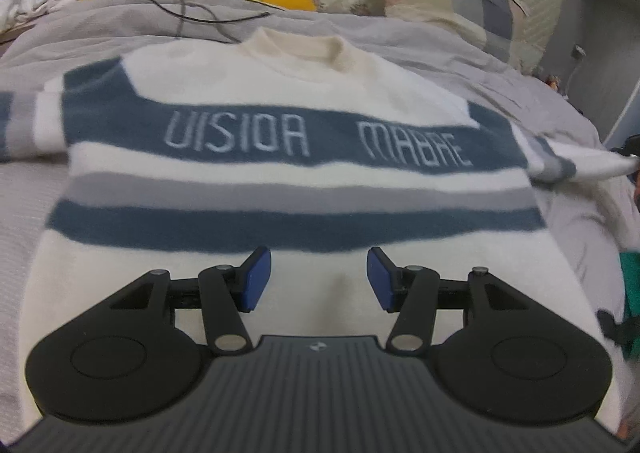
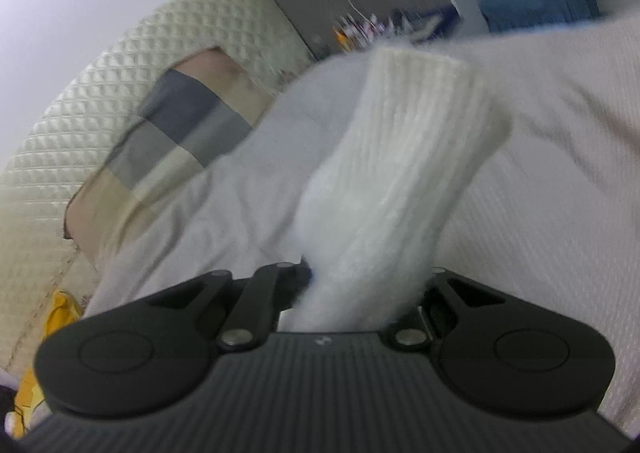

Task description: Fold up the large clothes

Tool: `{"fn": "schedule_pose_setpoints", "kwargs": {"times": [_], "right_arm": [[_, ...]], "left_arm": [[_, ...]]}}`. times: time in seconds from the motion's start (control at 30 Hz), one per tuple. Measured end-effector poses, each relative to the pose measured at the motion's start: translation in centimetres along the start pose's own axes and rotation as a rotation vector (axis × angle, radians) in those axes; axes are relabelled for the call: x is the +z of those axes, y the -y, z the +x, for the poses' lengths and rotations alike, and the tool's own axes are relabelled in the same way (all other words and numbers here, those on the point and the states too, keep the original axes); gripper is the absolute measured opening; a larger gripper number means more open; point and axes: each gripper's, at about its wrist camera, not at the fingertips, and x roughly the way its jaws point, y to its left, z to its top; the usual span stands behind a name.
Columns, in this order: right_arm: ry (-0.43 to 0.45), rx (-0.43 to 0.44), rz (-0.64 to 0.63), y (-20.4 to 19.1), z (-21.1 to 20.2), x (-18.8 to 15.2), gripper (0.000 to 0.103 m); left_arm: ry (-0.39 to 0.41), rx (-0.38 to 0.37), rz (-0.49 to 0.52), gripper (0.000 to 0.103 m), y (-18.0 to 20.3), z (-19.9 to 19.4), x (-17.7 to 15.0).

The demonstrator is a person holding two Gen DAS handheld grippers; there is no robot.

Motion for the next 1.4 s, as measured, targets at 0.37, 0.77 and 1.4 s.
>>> {"fn": "schedule_pose_setpoints", "kwargs": {"times": [0.37, 0.77, 1.4], "right_arm": [[0.182, 0.223, -0.418, -23.5, -9.7, -1.1, 0.014], [0.113, 0.632, -0.821, -43.7, -22.0, -25.0, 0.015], [-0.361, 0.72, -1.024, -38.7, -21.8, -47.3, 0.078]], "left_arm": [[0.128, 0.066, -0.115, 0.059, -5.7, -3.7, 2.1], [0.338, 0.024, -0.433, 0.059, -15.8, -11.4, 2.0], [0.381, 0.038, -0.506, 0.059, -20.2, -11.1, 1.9]]}}
